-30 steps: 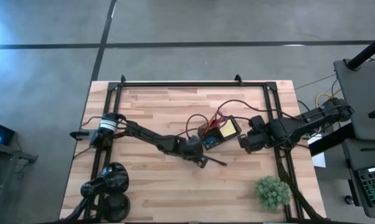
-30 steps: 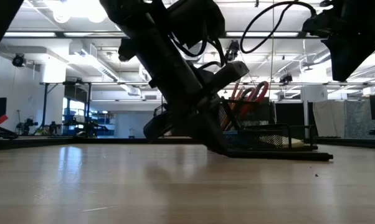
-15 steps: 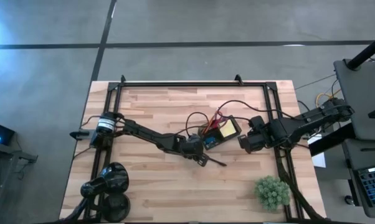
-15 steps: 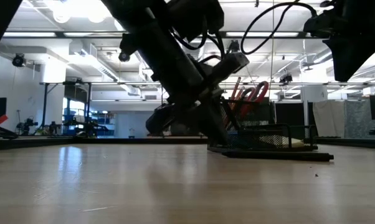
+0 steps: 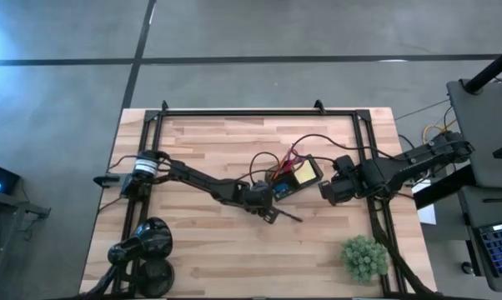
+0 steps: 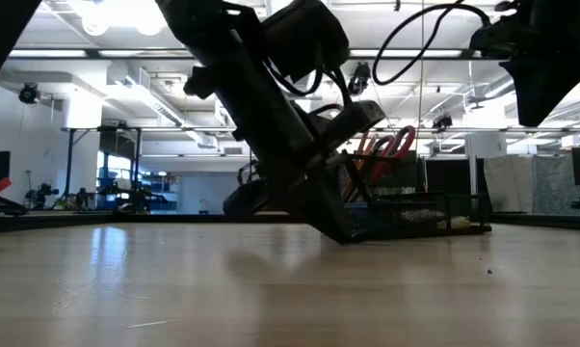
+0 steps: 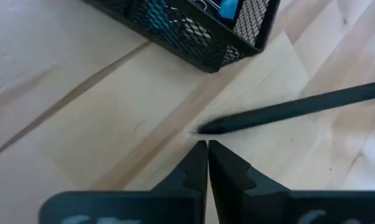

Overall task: Pick and place office supplies into organizer
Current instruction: Put the pen into the desk organizer

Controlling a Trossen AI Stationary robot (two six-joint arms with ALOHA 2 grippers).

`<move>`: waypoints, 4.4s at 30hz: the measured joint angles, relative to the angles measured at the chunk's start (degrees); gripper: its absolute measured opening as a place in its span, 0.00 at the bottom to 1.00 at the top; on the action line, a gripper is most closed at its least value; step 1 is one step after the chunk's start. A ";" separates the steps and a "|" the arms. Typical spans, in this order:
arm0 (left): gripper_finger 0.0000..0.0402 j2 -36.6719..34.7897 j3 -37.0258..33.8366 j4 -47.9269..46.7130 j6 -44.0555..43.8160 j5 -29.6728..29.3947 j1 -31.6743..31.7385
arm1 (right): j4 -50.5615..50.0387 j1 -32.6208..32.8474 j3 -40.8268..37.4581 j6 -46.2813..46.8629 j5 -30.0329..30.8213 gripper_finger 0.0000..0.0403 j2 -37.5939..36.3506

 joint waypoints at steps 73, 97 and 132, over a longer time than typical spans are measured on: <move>0.00 -0.34 0.31 2.88 6.95 -1.90 3.36 | 4.82 13.86 0.00 15.25 -3.87 0.11 0.09; 0.00 0.10 -0.02 2.83 7.04 -0.74 2.49 | 4.68 13.84 -0.42 15.22 -3.44 0.11 0.09; 0.00 -0.72 -0.27 -3.93 12.32 -6.03 -0.54 | 32.30 7.25 7.01 -15.99 -19.05 0.35 24.31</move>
